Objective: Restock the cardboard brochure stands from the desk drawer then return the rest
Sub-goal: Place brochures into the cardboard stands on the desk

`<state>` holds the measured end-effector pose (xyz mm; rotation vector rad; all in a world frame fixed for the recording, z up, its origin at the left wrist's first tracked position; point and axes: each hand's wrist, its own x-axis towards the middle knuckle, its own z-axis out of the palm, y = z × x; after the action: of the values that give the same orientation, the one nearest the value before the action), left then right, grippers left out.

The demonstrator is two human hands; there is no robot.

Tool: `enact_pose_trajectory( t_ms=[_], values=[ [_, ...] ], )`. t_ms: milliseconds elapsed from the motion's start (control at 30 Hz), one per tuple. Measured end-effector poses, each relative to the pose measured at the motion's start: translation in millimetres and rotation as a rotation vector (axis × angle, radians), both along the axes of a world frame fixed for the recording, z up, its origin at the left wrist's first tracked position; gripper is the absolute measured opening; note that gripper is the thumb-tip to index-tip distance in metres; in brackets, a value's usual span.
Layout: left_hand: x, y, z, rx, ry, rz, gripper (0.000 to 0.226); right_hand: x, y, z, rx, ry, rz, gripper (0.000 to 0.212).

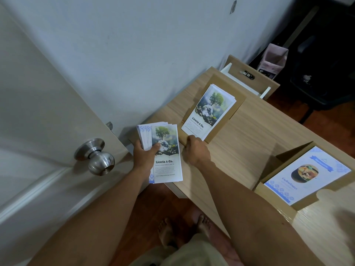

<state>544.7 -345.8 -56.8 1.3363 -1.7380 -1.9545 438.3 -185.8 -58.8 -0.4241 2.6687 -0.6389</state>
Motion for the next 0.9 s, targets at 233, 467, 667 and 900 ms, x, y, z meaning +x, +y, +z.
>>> enact_pose_trajectory(
  t_ms=[233,467,667,900],
  values=[
    [0.4,0.2,-1.8,-0.016,-0.021,-0.028,0.048,-6.2,-1.9,-3.1,-0.004,-0.078,-0.04,0.018],
    [-1.8,0.5,-4.5,-0.017,-0.037,-0.038,0.047,-11.1,-3.3,-3.2,-0.007,-0.118,-0.06,0.023],
    [-3.7,0.9,-2.8,-0.015,-0.026,-0.047,0.042,-11.8,-3.6,-1.6,-0.035,-0.144,-0.089,0.03],
    [-8.0,0.0,0.5,0.004,-0.025,-0.065,0.046,-5.1,-1.9,3.3,-0.147,-0.145,-0.171,0.011]
  ],
)
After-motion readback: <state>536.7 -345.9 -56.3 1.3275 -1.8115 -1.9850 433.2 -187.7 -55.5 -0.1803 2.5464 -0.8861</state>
